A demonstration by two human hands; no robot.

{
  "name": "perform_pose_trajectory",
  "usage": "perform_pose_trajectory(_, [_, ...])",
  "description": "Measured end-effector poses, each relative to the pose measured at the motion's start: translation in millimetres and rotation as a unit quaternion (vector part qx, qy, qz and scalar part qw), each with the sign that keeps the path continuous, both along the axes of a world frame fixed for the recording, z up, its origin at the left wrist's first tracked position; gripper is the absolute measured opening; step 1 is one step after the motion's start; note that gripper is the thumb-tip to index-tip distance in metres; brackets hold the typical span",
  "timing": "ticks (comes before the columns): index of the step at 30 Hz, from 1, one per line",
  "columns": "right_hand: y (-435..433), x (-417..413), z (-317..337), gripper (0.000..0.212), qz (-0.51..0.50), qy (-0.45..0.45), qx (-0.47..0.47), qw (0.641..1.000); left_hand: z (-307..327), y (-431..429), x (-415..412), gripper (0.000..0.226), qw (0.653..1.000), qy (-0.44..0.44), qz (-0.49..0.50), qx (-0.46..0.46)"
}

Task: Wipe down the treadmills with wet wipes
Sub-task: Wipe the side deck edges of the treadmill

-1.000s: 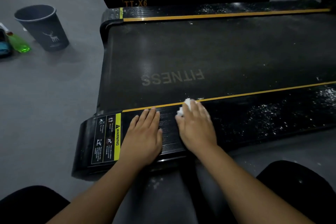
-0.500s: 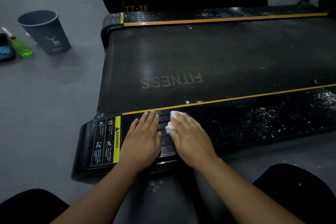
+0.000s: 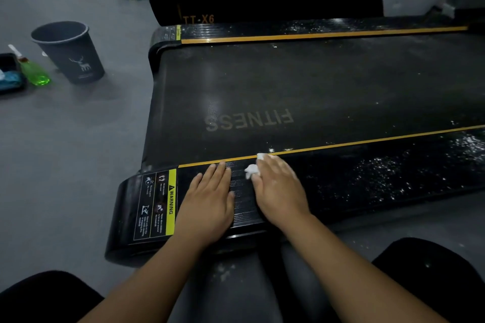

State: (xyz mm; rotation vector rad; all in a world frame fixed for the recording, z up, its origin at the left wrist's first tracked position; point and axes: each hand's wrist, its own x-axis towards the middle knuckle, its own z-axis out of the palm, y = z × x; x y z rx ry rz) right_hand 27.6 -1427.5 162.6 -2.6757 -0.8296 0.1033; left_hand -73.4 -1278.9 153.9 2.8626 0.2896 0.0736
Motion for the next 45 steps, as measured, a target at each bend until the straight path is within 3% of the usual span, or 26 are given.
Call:
perform_pose_trajectory(4, [-4.8, -13.7, -3.3, 0.063, 0.085, -0.01, -0.013, 0.996, -1.8, 1.3, -2.1, 0.076, 1.0, 0.003, 0.0, -0.006])
perform_pose_trajectory(8, [-14.4, 16.3, 2.1, 0.04, 0.012, -0.016, -0.01, 1.0, 1.1, -0.7, -0.8, 0.083, 1.0, 0.004, -0.002, -0.001])
perform_pose_trajectory(14, [-2.5, -14.1, -1.2, 0.068, 0.087, -0.006, -0.012, 0.996, -2.7, -0.6, -1.3, 0.077, 1.0, -0.008, 0.005, -0.009])
perform_pose_trajectory(19, [-3.4, 10.6, -4.4, 0.055, -0.03, -0.001, -0.005, 1.0, -0.7, -1.2, 0.4, 0.08, 1.0, 0.002, -0.001, 0.002])
perform_pose_trajectory(22, [16.1, -17.1, -4.7, 0.064, 0.047, -0.014, -0.004, 0.999, -2.2, 0.1, 0.6, 0.074, 1.0, -0.003, -0.006, -0.004])
perform_pose_trajectory(25, [-13.0, -42.3, -8.3, 0.049, 0.075, -0.042, 0.034, 0.996, -2.9, 2.9, 2.1, 0.07, 1.0, -0.002, -0.023, 0.001])
perform_pose_trajectory(31, [-22.6, -7.5, -10.4, 0.038, -0.108, -0.086, 0.075, 0.988, -2.9, 1.3, 3.8, 0.065, 0.999, 0.004, -0.05, 0.015])
perform_pose_trajectory(36, [-25.9, -76.0, -19.3, 0.047, 0.006, -0.073, 0.061, 0.995, -11.1, -1.0, 10.6, 0.06, 0.995, -0.011, -0.095, 0.032])
perform_pose_trajectory(41, [-41.9, -46.9, -16.7, 0.049, -0.163, -0.102, 0.013, 0.981, -10.5, -20.4, 11.0, 0.059, 0.986, -0.025, -0.162, 0.02])
perform_pose_trajectory(45, [-26.2, -83.1, -22.8, 0.049, -0.06, -0.112, 0.019, 0.992, -14.9, -14.3, 9.4, 0.058, 0.981, -0.047, -0.185, 0.029])
